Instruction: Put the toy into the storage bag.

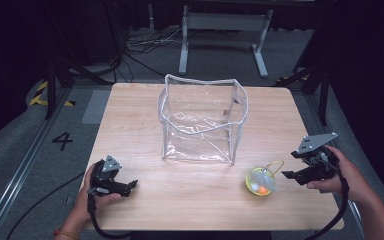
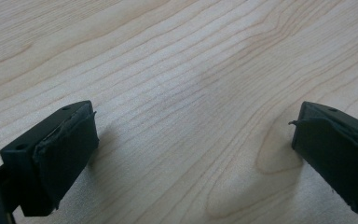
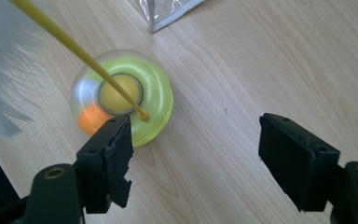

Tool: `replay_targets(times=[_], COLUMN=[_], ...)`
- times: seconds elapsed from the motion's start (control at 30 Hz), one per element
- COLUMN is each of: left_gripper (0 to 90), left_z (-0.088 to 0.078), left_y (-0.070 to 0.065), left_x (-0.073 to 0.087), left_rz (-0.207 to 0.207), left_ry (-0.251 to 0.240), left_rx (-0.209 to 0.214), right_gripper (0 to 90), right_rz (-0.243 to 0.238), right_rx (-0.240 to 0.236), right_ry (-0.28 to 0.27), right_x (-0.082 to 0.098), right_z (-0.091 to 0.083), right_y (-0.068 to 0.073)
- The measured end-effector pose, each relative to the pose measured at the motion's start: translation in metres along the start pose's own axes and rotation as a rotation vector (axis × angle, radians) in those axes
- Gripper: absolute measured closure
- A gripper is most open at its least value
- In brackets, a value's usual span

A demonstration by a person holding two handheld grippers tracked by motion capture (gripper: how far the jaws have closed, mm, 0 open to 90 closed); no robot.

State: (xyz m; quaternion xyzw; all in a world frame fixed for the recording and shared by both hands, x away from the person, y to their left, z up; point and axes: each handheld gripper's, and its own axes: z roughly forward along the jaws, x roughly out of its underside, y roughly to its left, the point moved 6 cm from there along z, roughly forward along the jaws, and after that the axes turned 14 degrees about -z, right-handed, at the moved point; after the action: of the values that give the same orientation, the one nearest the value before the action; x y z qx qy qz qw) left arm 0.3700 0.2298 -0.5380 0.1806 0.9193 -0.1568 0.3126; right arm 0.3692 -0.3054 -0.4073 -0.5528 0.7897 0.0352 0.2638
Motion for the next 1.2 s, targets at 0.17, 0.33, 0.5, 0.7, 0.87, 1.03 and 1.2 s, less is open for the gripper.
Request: replay_targets(times=[0.17,0.33,0.5,0.7,0.87,1.03,1.2], left_gripper=[0.5,0.5,0.5,0.5,0.5,0.5,0.5], left_z=[0.000,0.000,0.000,0.000,0.000,0.000,0.000], left_y=[0.000,0.000,0.000,0.000,0.000,0.000,0.000], left_x=[0.000,0.000,0.000,0.000,0.000,0.000,0.000], left_rz=[0.000,-0.001,-0.003,0.000,0.000,-0.002,0.000], left_ry=[0.000,0.000,-0.002,0.000,-0.003,-0.003,-0.003], left_rx=[0.002,-0.001,0.001,0.000,0.000,0.000,0.000], right_gripper=[28.3,30.6,33.6,36.9,49.3,75.1,87.6], right_rz=[-0.028,-0.050,-0.071,-0.084,-0.089,-0.126,-0.153], right_rx=[-0.007,-0.024,-0.032,-0.029,-0.053,-0.090,-0.120], right_ry=[0.015,0.025,0.042,0.072,0.070,0.097,0.129], right_x=[-0.012,-0.018,-0.022,-0.026,-0.033,-0.038,-0.040], right_z=[0.000,0.000,0.001,0.004,0.004,0.004,0.002], right_y=[0.002,0.005,0.007,0.004,0.003,0.007,0.011])
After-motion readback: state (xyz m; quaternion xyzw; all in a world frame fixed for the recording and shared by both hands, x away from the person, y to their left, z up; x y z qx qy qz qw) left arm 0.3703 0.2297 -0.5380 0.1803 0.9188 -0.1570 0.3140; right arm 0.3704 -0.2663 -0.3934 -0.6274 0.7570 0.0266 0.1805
